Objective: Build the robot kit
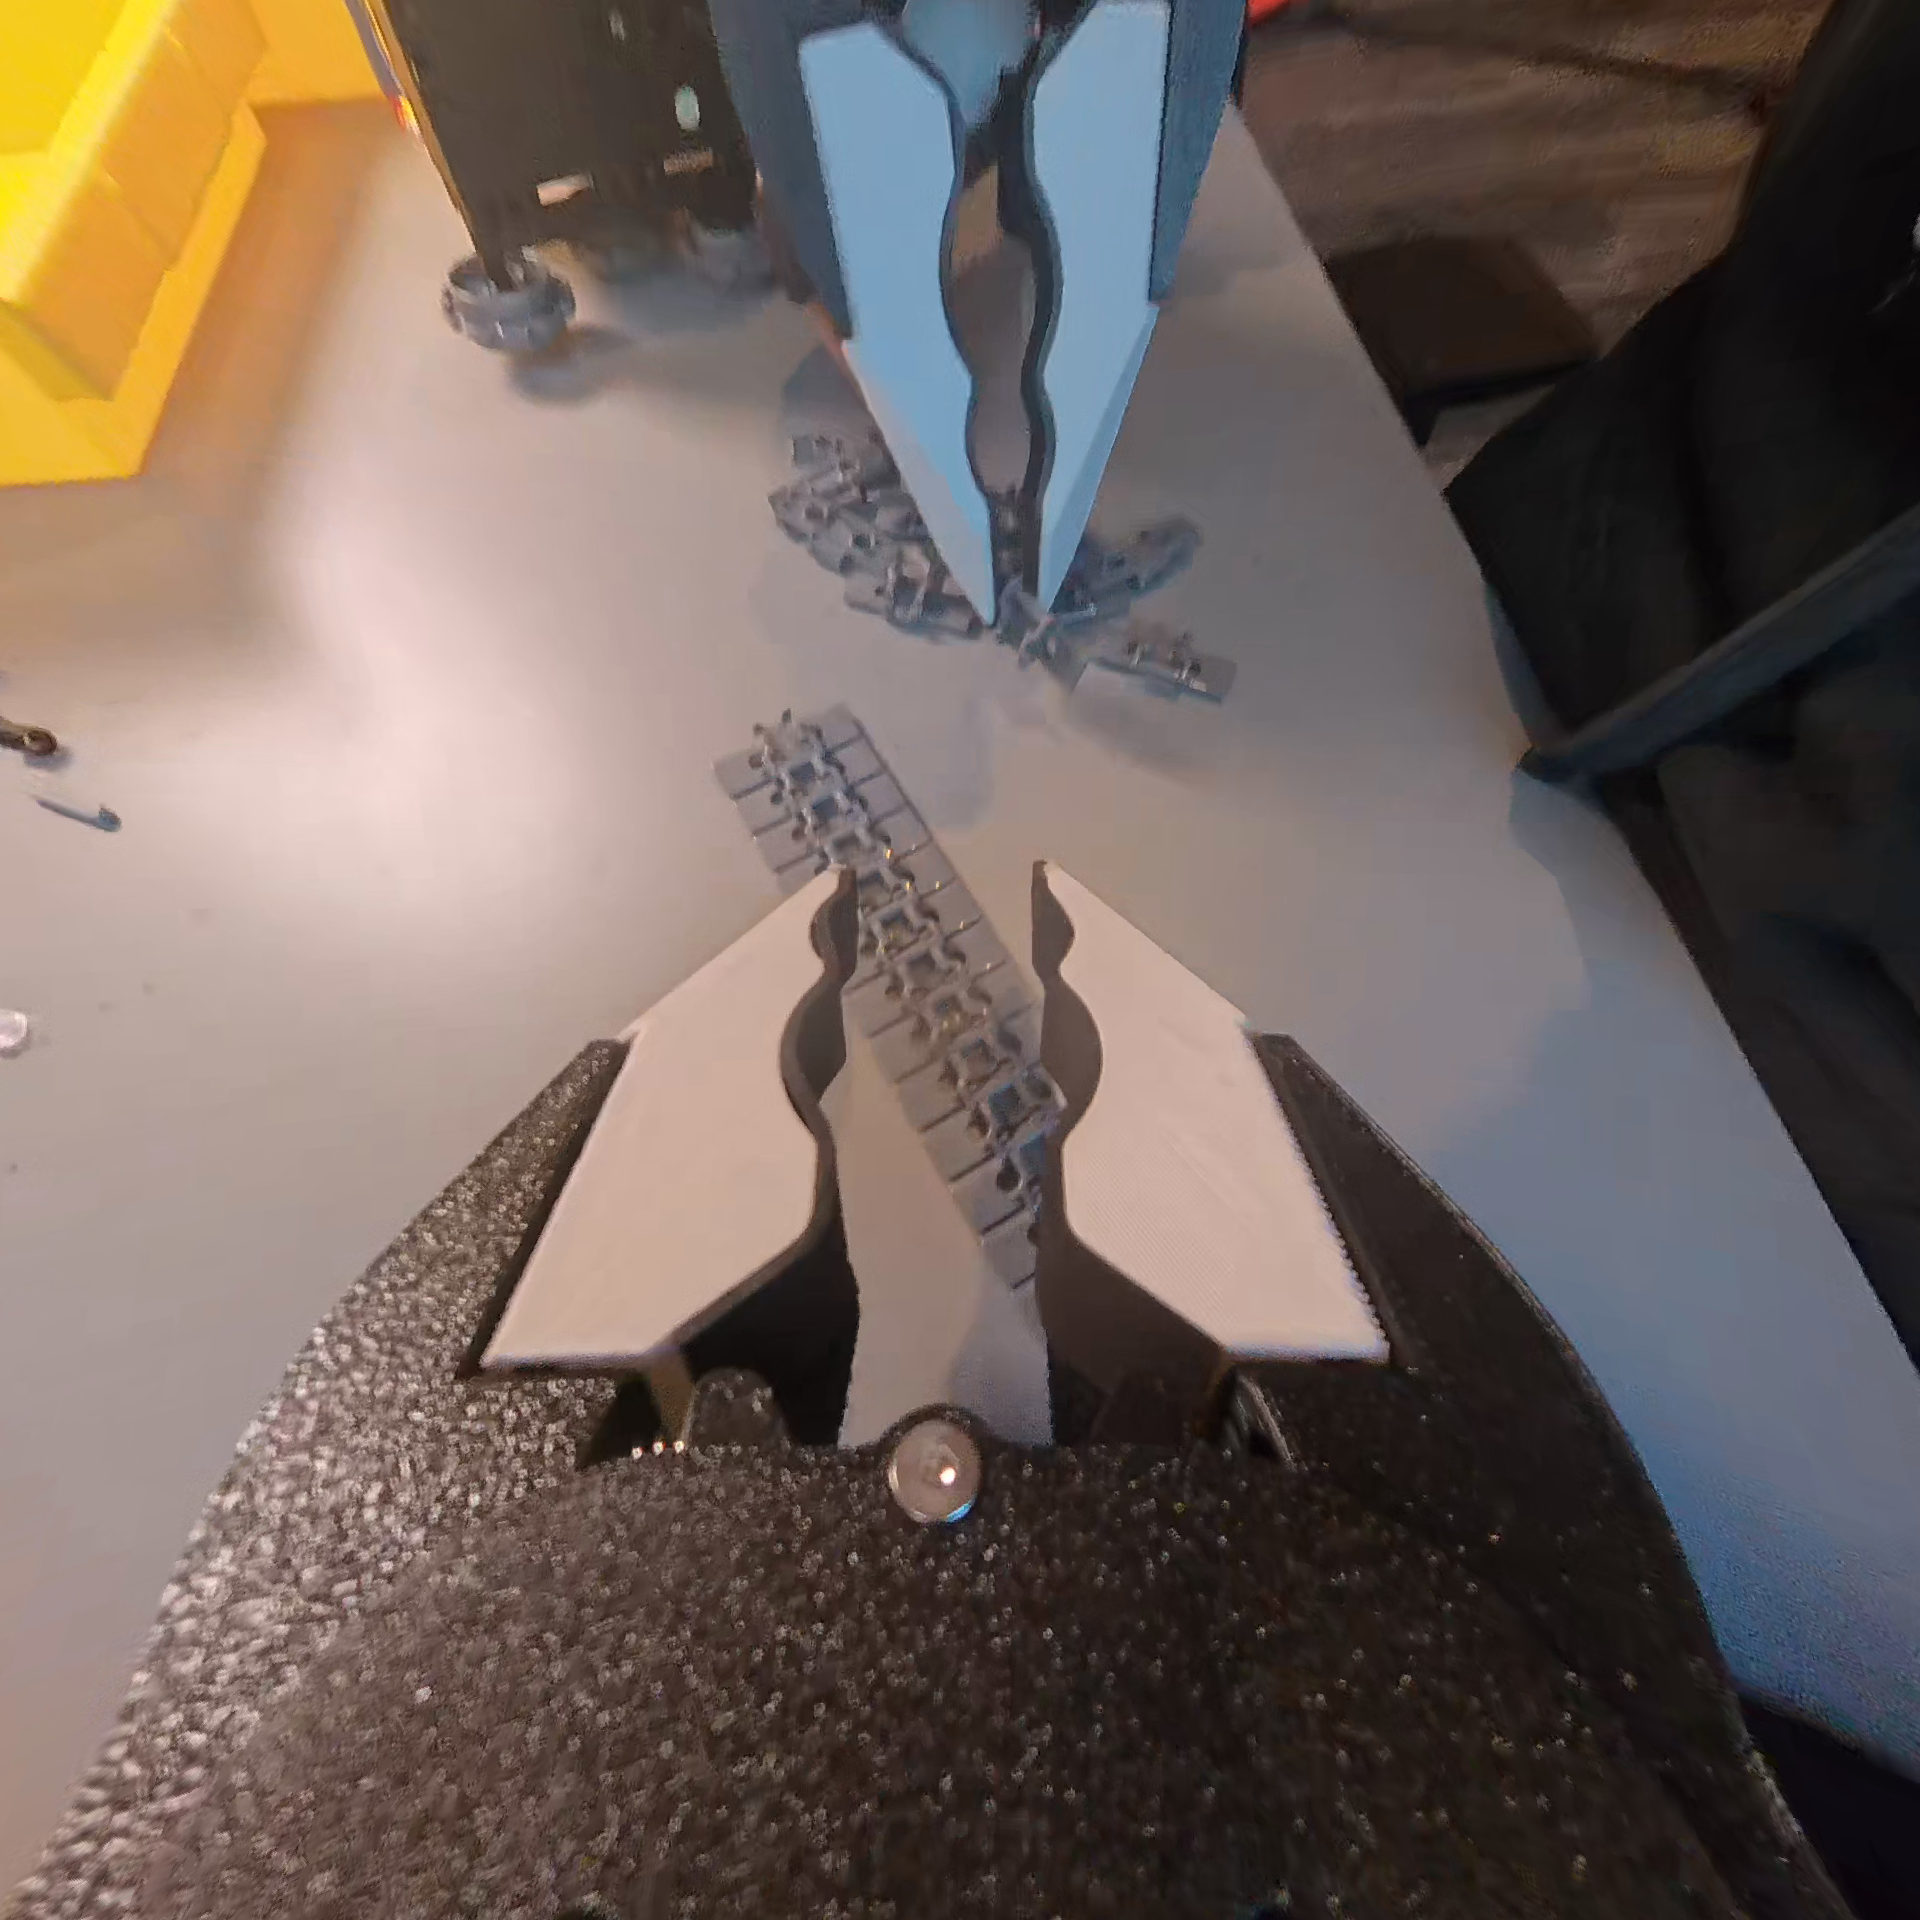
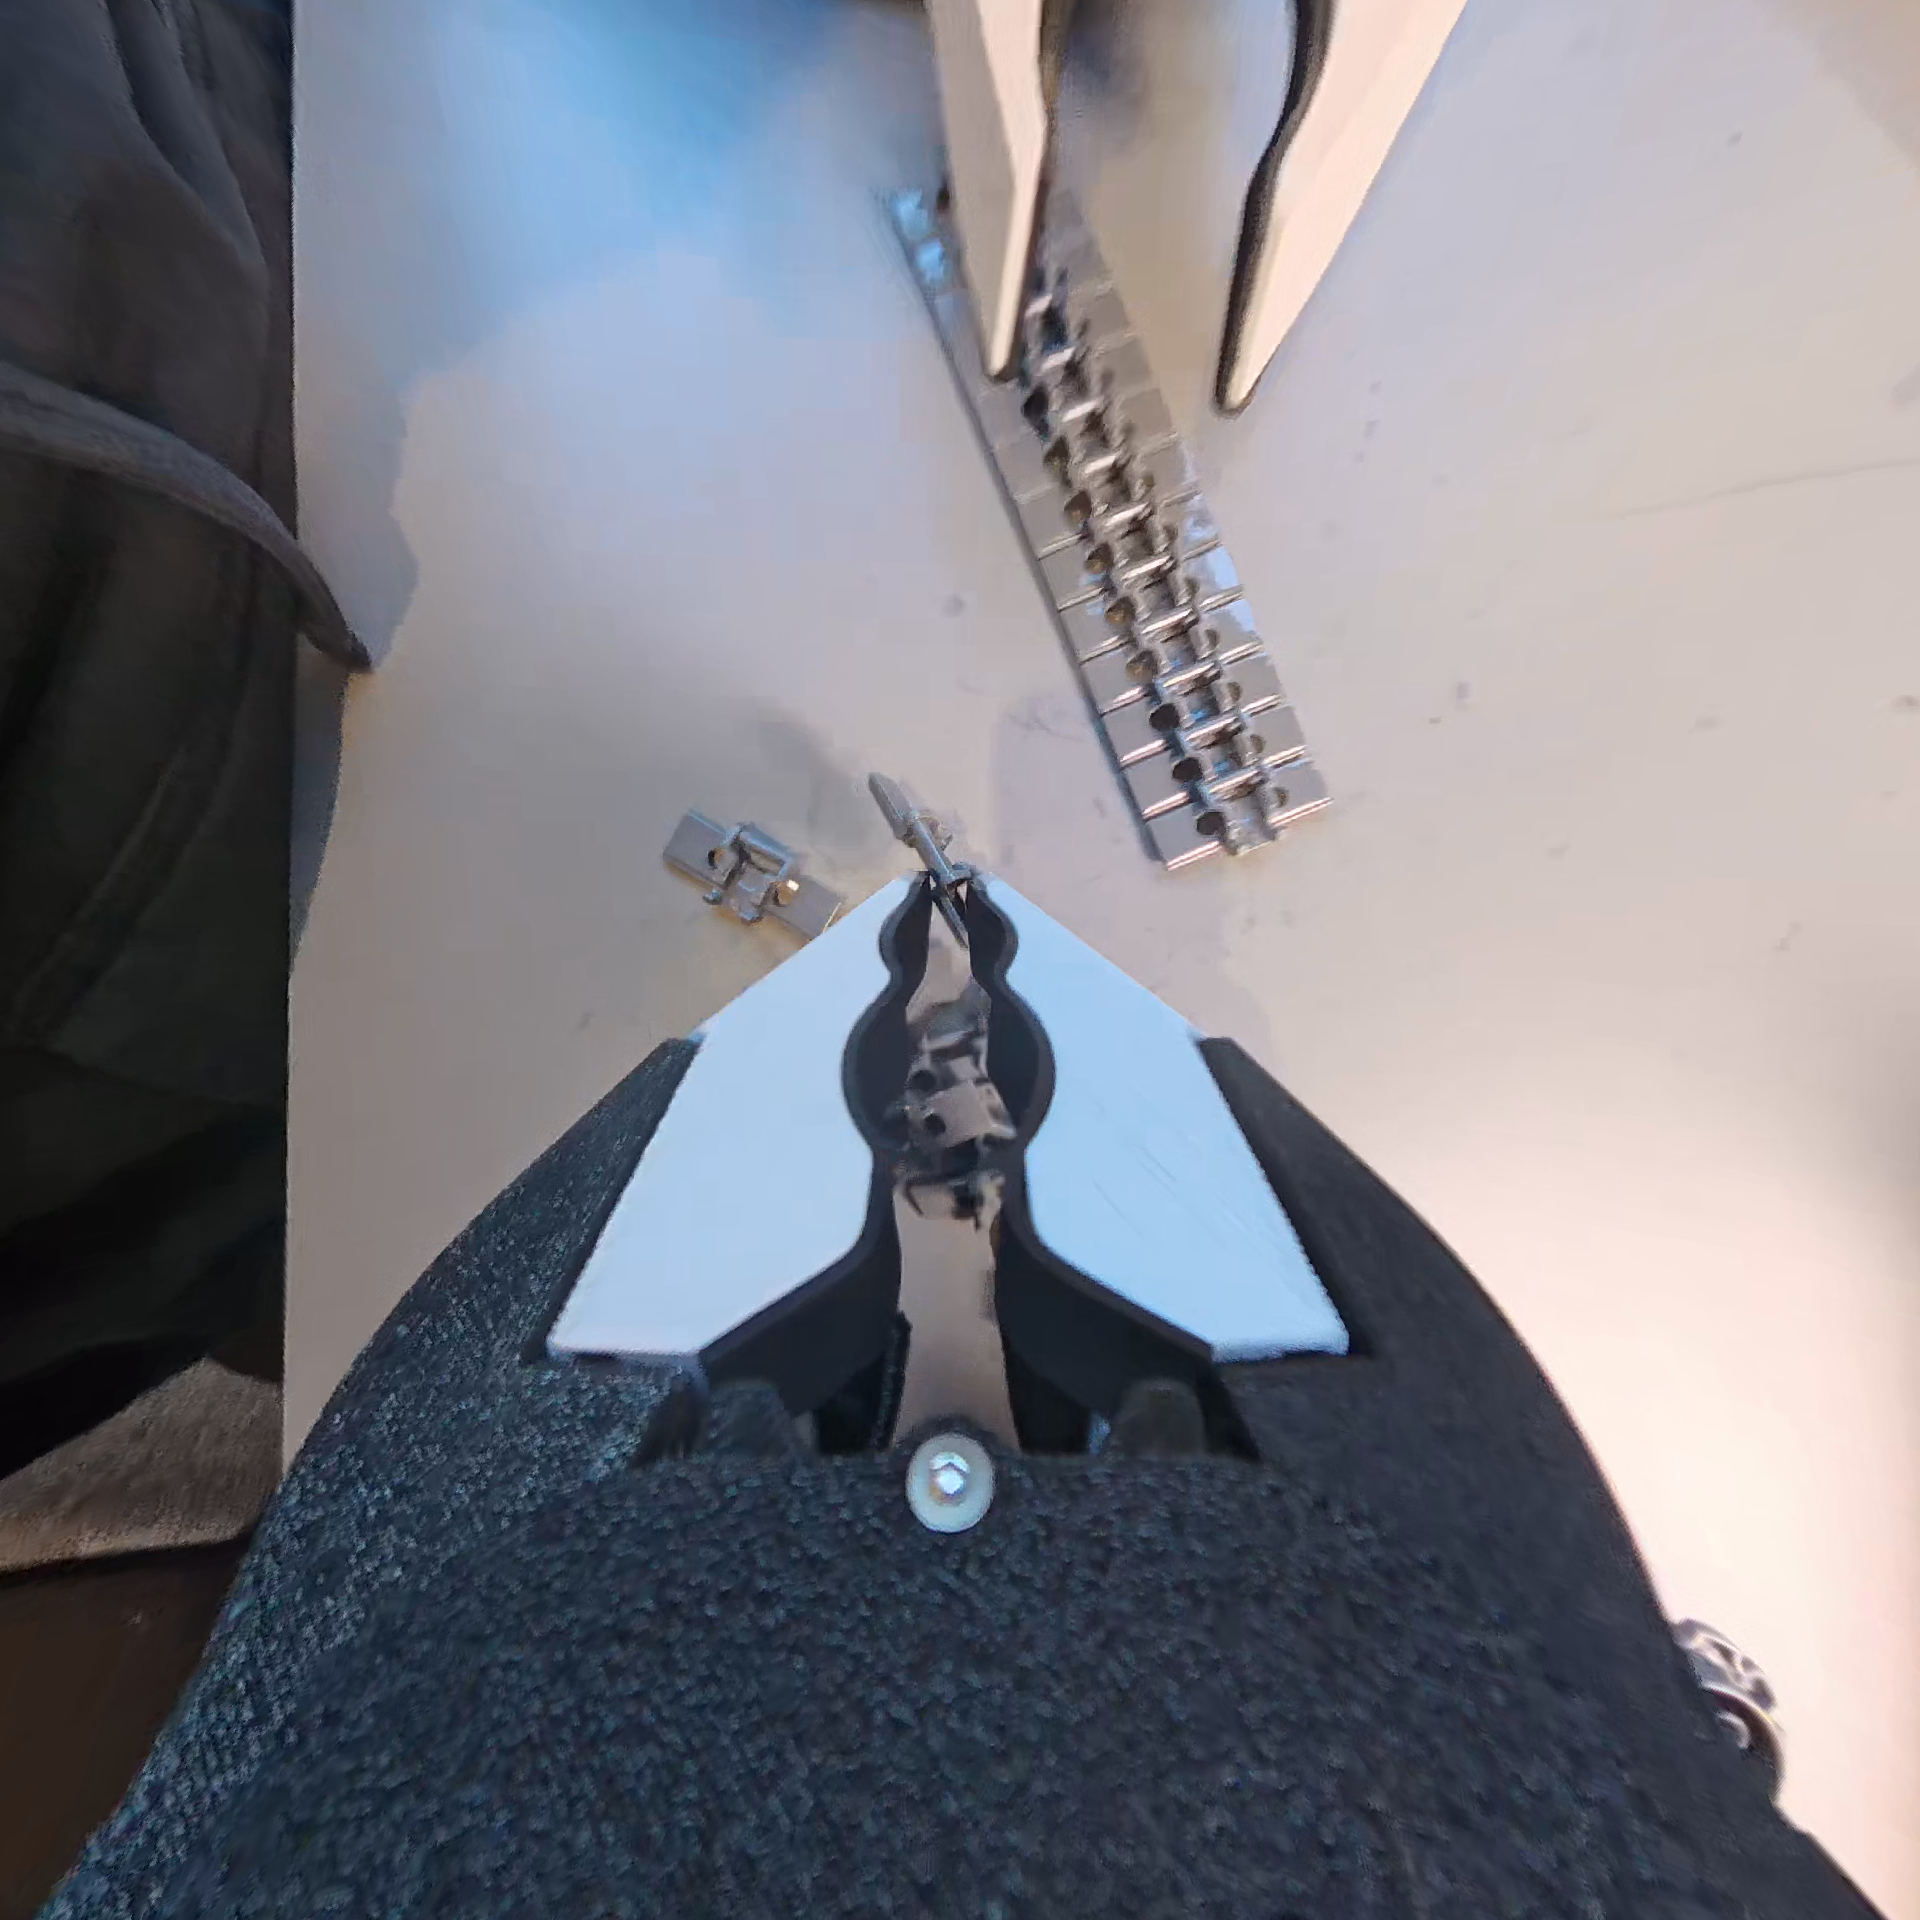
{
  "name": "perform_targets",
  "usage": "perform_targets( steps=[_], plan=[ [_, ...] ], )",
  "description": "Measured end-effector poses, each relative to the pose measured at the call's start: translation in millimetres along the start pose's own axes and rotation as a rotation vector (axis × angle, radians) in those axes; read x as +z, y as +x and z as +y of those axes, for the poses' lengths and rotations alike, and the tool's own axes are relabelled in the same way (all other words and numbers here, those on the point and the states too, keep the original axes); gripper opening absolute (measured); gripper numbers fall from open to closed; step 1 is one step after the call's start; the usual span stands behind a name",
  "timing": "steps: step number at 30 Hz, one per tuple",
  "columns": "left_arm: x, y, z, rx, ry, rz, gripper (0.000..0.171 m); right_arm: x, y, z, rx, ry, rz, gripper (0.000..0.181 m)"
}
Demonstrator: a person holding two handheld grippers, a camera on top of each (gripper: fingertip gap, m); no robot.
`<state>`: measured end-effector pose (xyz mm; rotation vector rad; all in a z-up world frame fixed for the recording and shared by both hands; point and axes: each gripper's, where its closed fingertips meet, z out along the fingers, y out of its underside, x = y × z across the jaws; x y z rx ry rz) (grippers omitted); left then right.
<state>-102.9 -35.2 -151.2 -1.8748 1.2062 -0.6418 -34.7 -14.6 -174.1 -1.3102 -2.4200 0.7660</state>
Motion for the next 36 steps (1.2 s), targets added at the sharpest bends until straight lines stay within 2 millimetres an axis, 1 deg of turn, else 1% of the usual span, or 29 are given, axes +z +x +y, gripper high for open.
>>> perform_targets(
  steps=[3, 5, 9, 10, 14, 15, 16, 18, 22, 24, 27, 29, 30, 31, 32, 33, 34, 36],
  plan=[
    [2.3, 4.6, -24.7, -0.004, 0.112, 0.002, 0.031, -7.6, 11.3, -18.5, 0.019, 0.106, 0.075, 0.006],
    [4.9, 5.2, -35.8, 0.019, 0.151, -0.026, 0.030, -11.7, 18.5, -31.7, 0.030, 0.173, 0.132, 0.006],
    [10.4, 4.6, -40.7, 0.124, 0.126, -0.109, 0.024, -18.5, 27.6, -51.8, 0.066, 0.259, 0.213, 0.006],
    [10.3, 3.1, -41.7, 0.149, 0.122, -0.135, 0.020, -19.7, 27.7, -54.8, 0.077, 0.269, 0.214, 0.006],
    [2.2, -0.3, -48.5, 0.202, 0.141, -0.193, 0.001, -26.5, 26.8, -63.3, 0.074, 0.306, 0.232, 0.006],
    [-1.3, -1.4, -50.9, 0.219, 0.155, -0.210, 0.001, -29.1, 25.5, -65.8, 0.072, 0.325, 0.229, 0.006],
    [-4.6, -1.1, -52.7, 0.251, 0.166, -0.222, 0.001, -32.3, 22.5, -68.6, 0.069, 0.351, 0.213, 0.006],
    [-8.8, 4.6, -57.0, 0.377, 0.180, -0.257, 0.001, -37.9, 12.3, -72.0, 0.108, 0.397, 0.120, 0.016],
    [-6.2, 15.7, -59.4, 0.648, 0.134, -0.354, 0.001, -49.9, -4.2, -74.3, 0.352, 0.481, -0.202, 0.031],
    [-2.7, 20.9, -59.9, 0.753, 0.111, -0.393, 0.001, -53.2, -6.1, -75.0, 0.464, 0.508, -0.328, 0.038],
    [0.7, 27.0, -63.0, 0.881, 0.091, -0.454, 0.001, -47.8, -14.2, -72.4, 0.572, 0.486, -0.491, 0.042],
    [1.5, 30.6, -65.8, 0.934, 0.089, -0.480, 0.001, -42.5, -19.6, -73.2, 0.610, 0.480, -0.570, 0.039],
    [2.0, 32.0, -66.4, 0.949, 0.088, -0.484, 0.001, -41.2, -21.3, -75.3, 0.620, 0.490, -0.599, 0.033],
    [2.0, 32.4, -66.7, 0.956, 0.088, -0.488, 0.001, -41.8, -22.9, -77.6, 0.622, 0.504, -0.625, 0.023],
    [1.1, 31.6, -67.3, 0.953, 0.093, -0.494, 0.001, -40.8, -21.3, -77.7, 0.617, 0.511, -0.618, 0.018],
    [0.1, 29.2, -67.2, 0.928, 0.099, -0.498, 0.001, -41.1, -18.7, -78.3, 0.614, 0.523, -0.606, 0.018],
    [-1.2, 26.5, -67.7, 0.874, 0.122, -0.489, 0.002, -41.8, -15.2, -79.4, 0.606, 0.540, -0.584, 0.018],
    [-6.0, 21.2, -69.0, 0.669, 0.214, -0.411, 0.007, -43.8, -5.1, -81.6, 0.548, 0.584, -0.472, 0.017]
  ],
)
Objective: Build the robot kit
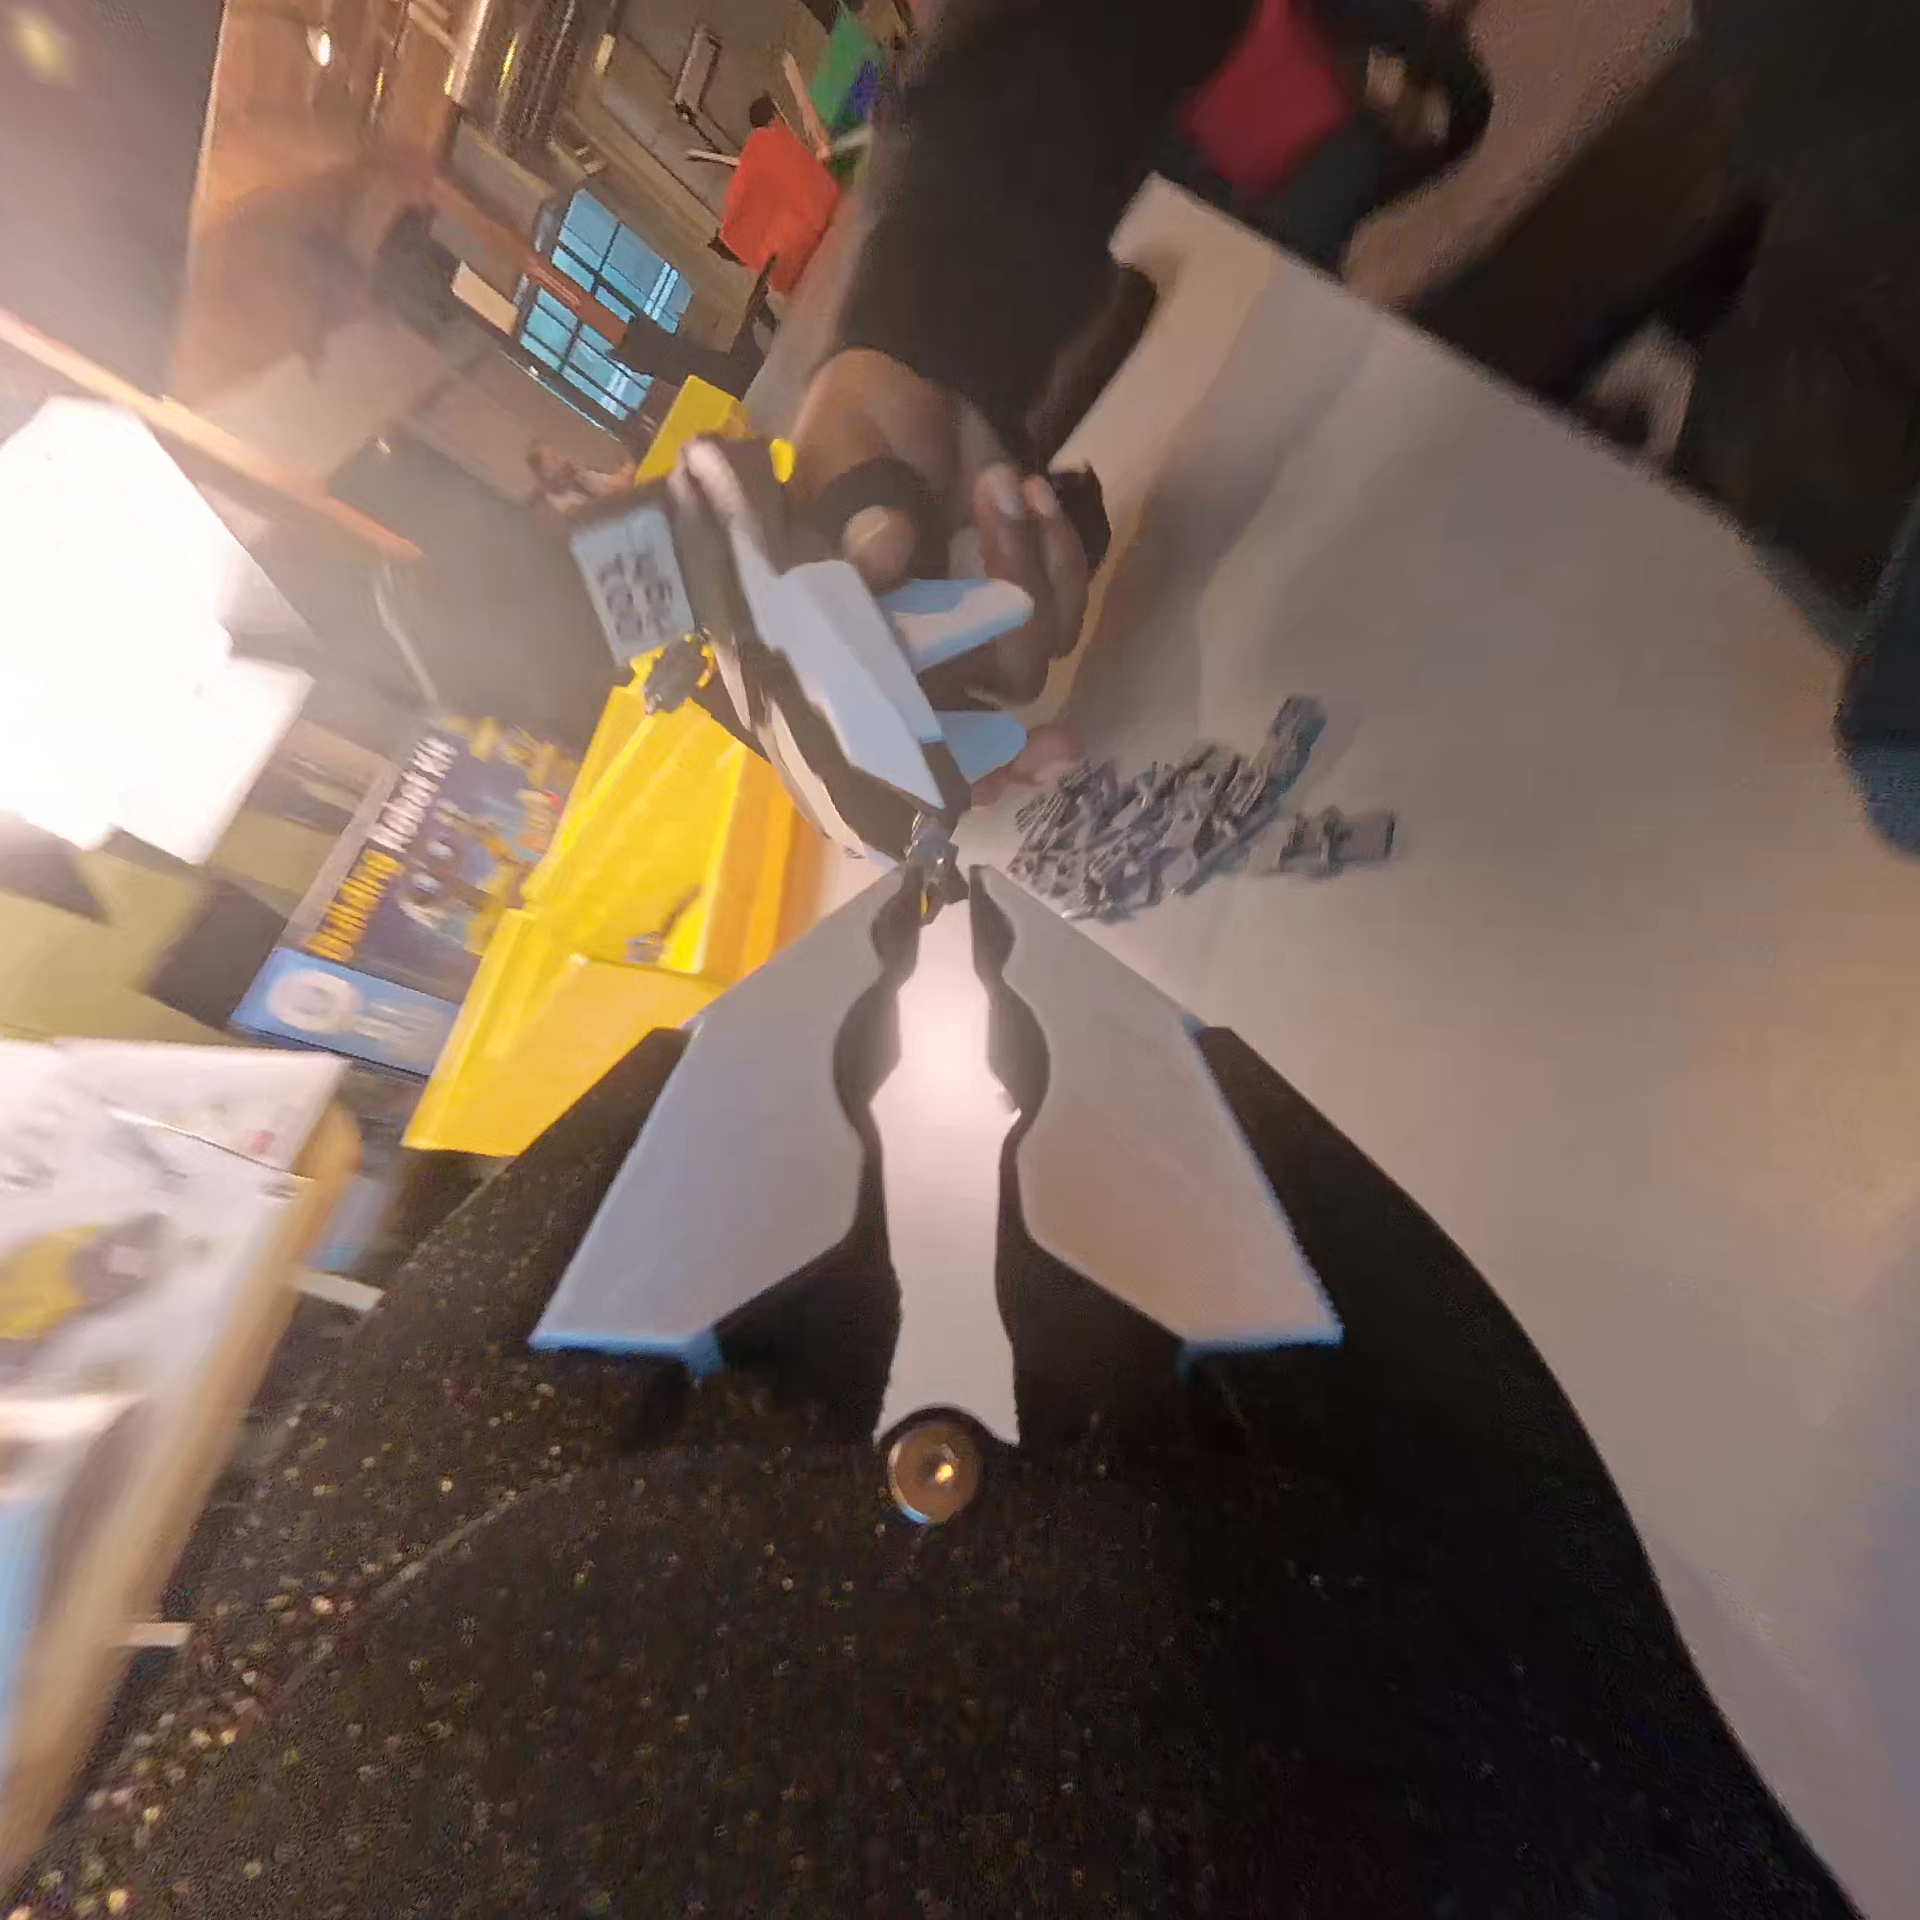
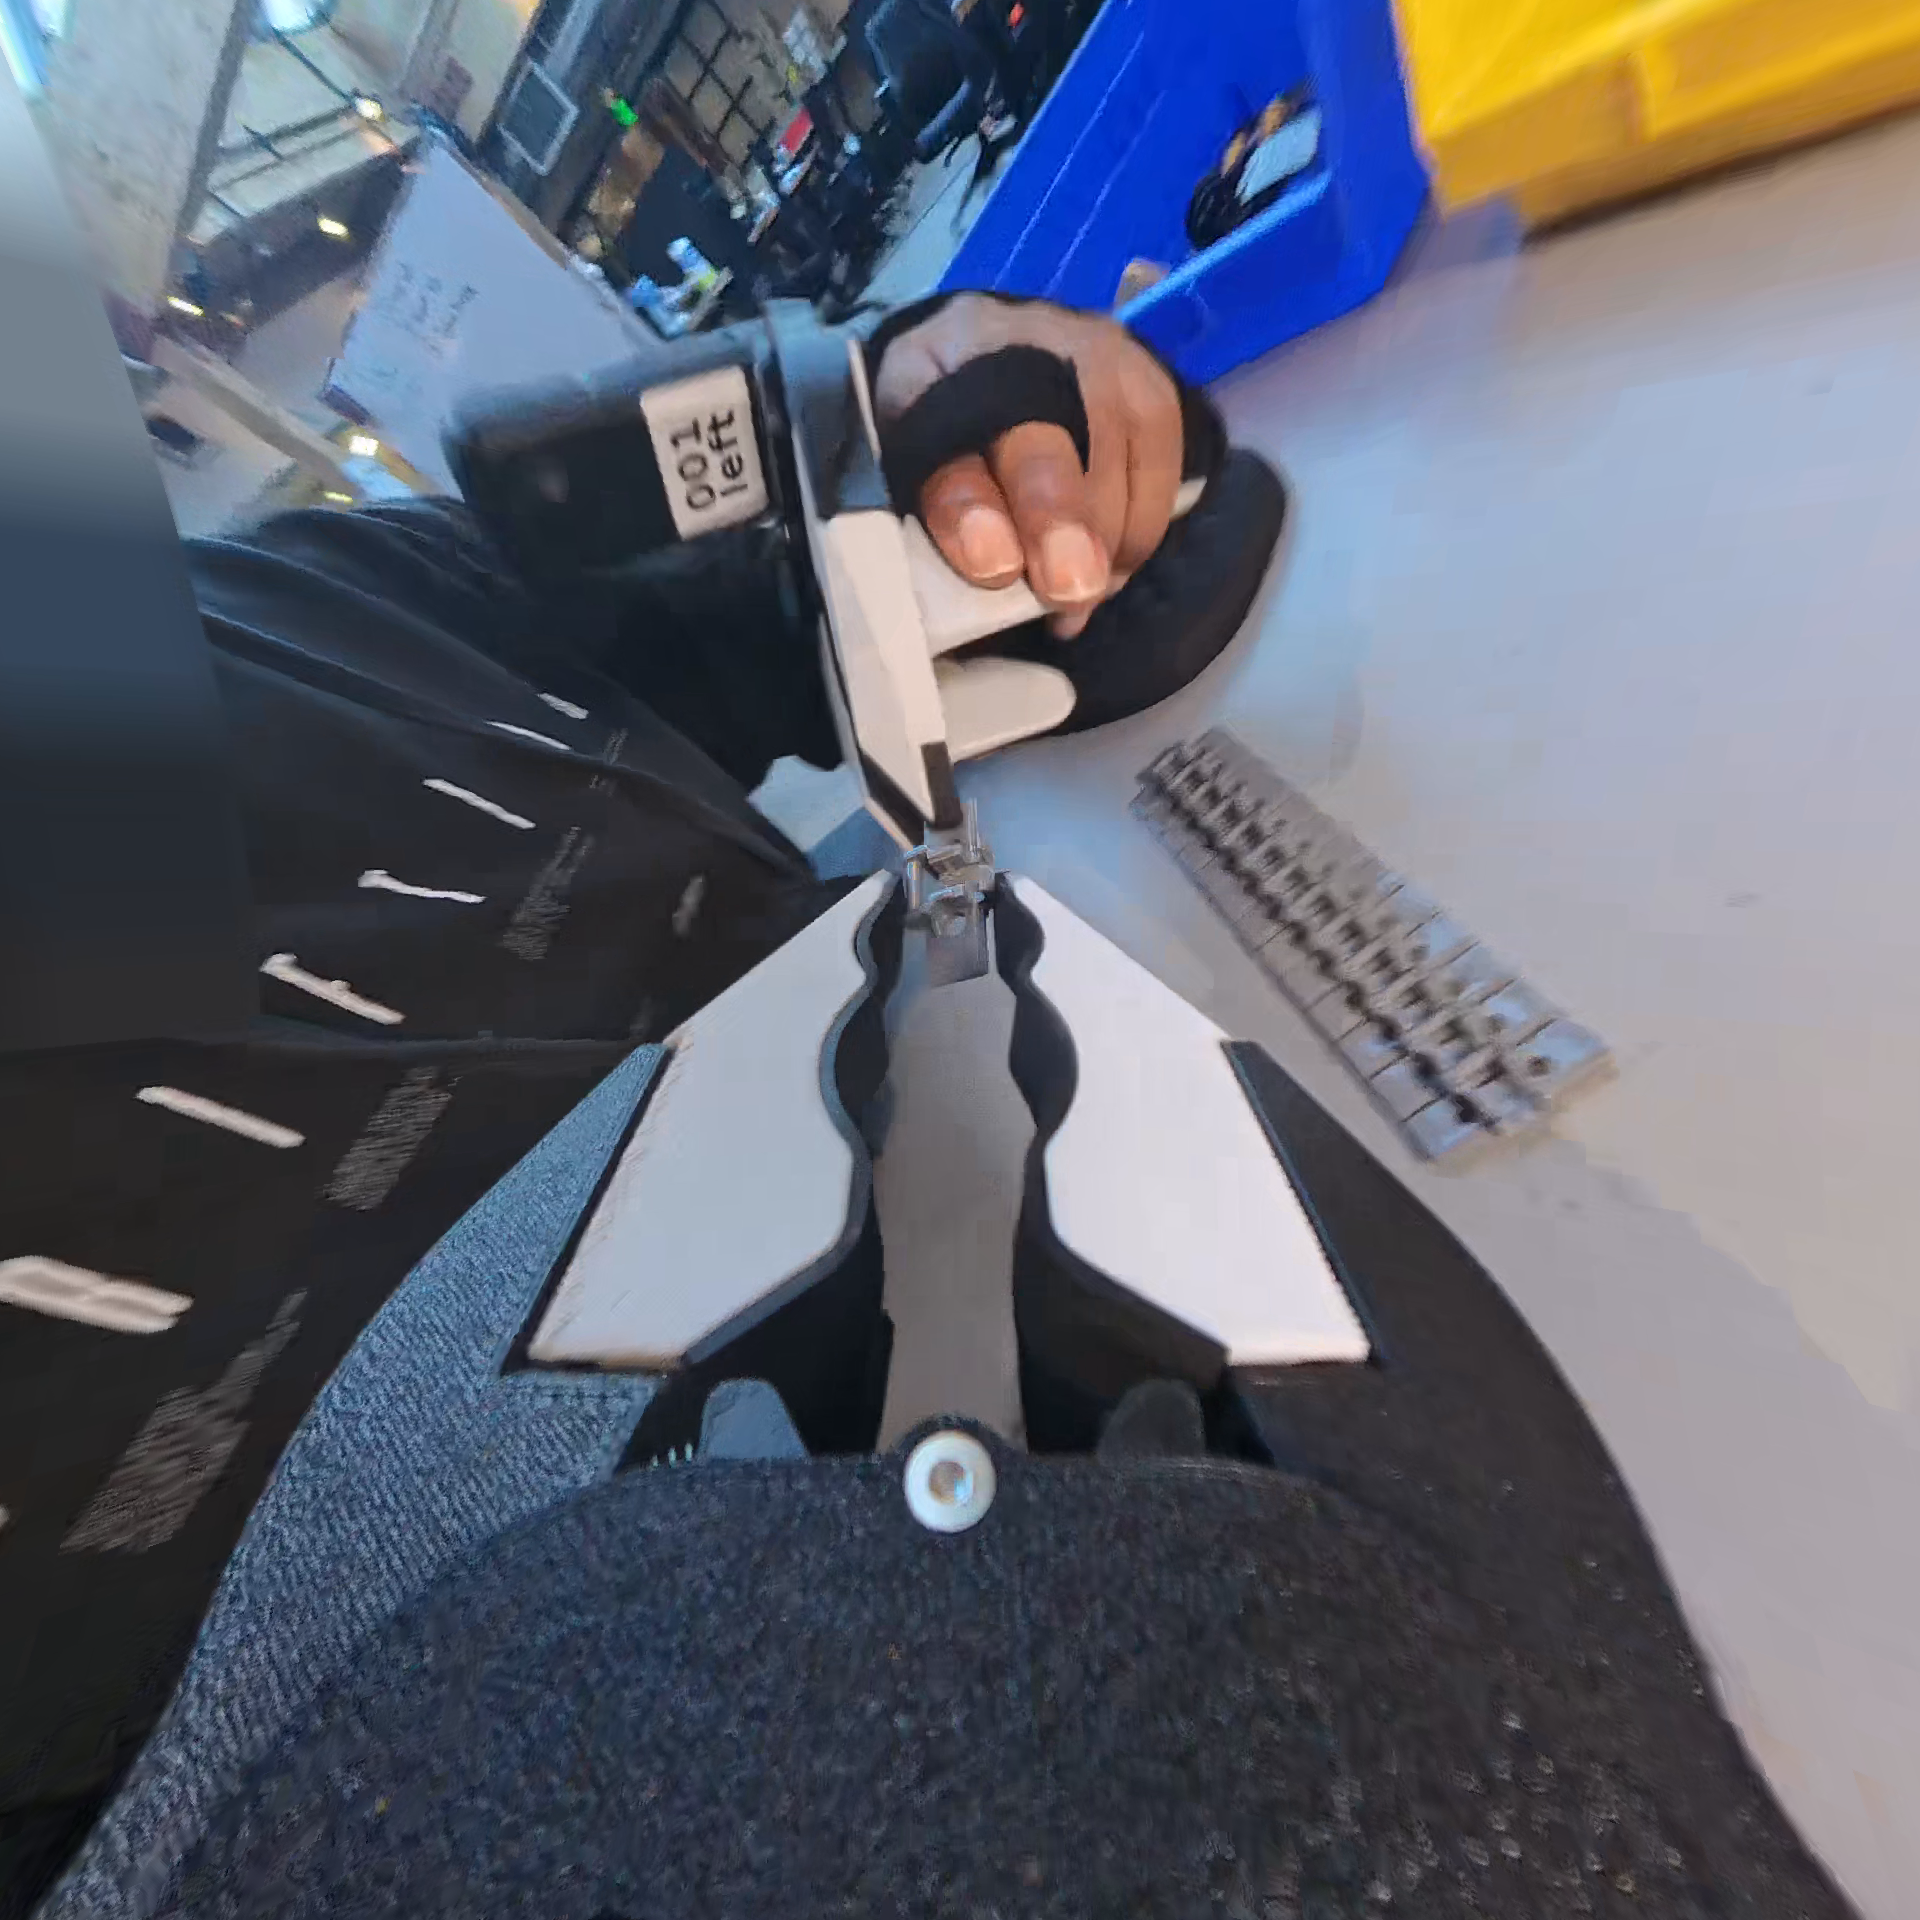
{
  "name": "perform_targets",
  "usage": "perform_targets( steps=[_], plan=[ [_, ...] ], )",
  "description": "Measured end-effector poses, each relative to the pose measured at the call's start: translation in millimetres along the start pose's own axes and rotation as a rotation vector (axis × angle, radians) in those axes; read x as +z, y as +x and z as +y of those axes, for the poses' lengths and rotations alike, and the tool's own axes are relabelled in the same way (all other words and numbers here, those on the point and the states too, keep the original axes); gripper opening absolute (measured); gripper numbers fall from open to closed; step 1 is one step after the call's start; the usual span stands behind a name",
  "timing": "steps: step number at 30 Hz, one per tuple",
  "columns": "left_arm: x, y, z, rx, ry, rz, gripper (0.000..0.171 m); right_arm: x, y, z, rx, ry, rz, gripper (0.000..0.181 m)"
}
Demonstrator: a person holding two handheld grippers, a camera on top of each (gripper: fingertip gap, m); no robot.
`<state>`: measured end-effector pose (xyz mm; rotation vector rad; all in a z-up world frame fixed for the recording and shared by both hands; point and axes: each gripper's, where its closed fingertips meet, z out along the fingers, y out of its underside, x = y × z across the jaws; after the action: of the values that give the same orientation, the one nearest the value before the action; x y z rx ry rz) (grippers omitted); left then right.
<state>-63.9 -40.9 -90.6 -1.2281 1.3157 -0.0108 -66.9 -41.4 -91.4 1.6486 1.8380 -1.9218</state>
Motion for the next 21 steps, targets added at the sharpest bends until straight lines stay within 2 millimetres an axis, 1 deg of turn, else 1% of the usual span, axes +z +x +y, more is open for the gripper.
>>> perform_targets(
  steps=[2, 4, 5, 7, 8, 9, 11, 12, 14, 16, 18, 21],
  plan=[
    [-6.7, -19.1, -0.2, -0.304, 0.093, 0.002, 0.017, -6.6, 10.0, -14.9, -0.177, 0.077, 0.156, 0.017],
    [-14.4, -41.6, -0.2, -0.612, 0.193, 0.011, 0.022, -14.4, 11.9, -31.7, -0.359, 0.161, 0.308, 0.017],
    [-17.4, -51.5, 1.0, -0.756, 0.238, 0.019, 0.023, -17.2, 9.4, -39.5, -0.463, 0.202, 0.380, 0.017],
    [-23.0, -64.0, -2.4, -0.970, 0.348, 0.064, 0.024, -19.2, 3.7, -49.5, -0.649, 0.247, 0.519, 0.017],
    [-24.5, -66.4, -4.7, -1.038, 0.391, 0.092, 0.024, -18.9, 1.4, -52.7, -0.718, 0.257, 0.579, 0.017],
    [-25.2, -66.0, -7.4, -1.081, 0.420, 0.125, 0.023, -18.3, -0.3, -55.2, -0.775, 0.261, 0.635, 0.017],
    [-22.2, -60.0, -9.4, -1.121, 0.420, 0.177, 0.018, -13.7, -4.7, -57.0, -0.875, 0.252, 0.703, 0.017],
    [-19.8, -56.8, -9.2, -1.124, 0.408, 0.190, 0.016, -10.8, -7.2, -57.6, -0.915, 0.248, 0.726, 0.017],
    [-19.3, -53.8, -12.0, -1.114, 0.413, 0.211, 0.003, -6.3, -9.3, -57.8, -0.978, 0.223, 0.763, 0.017],
    [-20.6, -51.8, -11.7, -1.100, 0.394, 0.230, 0.002, -4.7, -8.8, -56.7, -1.006, 0.193, 0.774, 0.015],
    [-21.0, -45.9, -9.2, -1.041, 0.345, 0.247, 0.000, -1.0, -7.1, -49.6, -0.943, 0.139, 0.703, 0.015],
    [-19.3, -35.8, -6.5, -0.952, 0.268, 0.277, 0.000, 2.5, -3.8, -36.0, -0.768, 0.036, 0.565, 0.015]
  ],
)
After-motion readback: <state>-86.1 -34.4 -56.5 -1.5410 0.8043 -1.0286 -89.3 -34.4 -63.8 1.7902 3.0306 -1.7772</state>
